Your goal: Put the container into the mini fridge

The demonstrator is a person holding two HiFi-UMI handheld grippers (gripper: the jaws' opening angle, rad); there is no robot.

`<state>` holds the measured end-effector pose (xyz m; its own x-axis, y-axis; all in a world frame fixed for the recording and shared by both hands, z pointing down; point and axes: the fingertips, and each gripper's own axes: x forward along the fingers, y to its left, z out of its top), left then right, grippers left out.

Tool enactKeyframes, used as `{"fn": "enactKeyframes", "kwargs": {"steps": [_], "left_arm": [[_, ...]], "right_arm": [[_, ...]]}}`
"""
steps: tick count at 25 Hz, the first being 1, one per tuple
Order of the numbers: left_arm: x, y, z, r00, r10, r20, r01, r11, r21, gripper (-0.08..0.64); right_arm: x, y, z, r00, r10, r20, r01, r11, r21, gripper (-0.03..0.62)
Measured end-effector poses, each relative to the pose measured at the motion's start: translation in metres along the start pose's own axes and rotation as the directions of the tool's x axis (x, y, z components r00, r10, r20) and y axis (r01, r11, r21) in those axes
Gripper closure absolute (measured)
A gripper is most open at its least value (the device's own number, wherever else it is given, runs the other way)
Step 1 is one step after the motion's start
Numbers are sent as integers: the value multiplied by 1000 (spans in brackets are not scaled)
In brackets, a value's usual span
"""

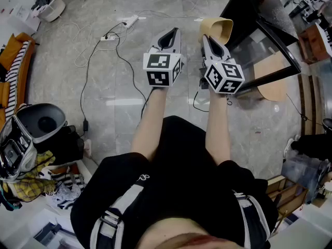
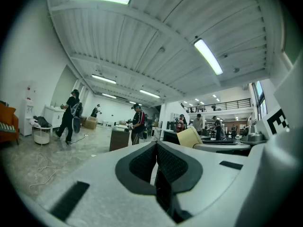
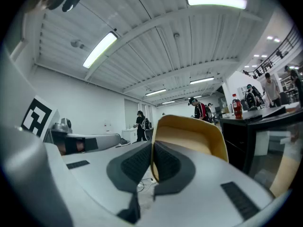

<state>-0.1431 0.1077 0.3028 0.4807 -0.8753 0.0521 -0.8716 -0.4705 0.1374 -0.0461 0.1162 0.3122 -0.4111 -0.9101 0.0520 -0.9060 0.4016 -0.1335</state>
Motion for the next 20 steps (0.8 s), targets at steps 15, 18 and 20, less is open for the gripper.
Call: {"fn": "enactKeyframes", "kwargs": {"steps": [15, 18, 20], "left_arm": [[11, 30, -9, 1000, 8, -15, -8, 1000, -28, 554], [20, 36, -10, 1000, 12, -25, -12, 999, -32, 554], [29, 41, -12, 999, 13, -32, -15, 999, -37, 554]], "right_arm": [[28, 4, -13, 1000, 2, -29, -1, 1000, 15, 574], [37, 1, -13, 999, 3, -36, -3, 1000, 13, 574], [46, -2, -15, 999, 6, -44, -5, 1000, 10, 574]]}}
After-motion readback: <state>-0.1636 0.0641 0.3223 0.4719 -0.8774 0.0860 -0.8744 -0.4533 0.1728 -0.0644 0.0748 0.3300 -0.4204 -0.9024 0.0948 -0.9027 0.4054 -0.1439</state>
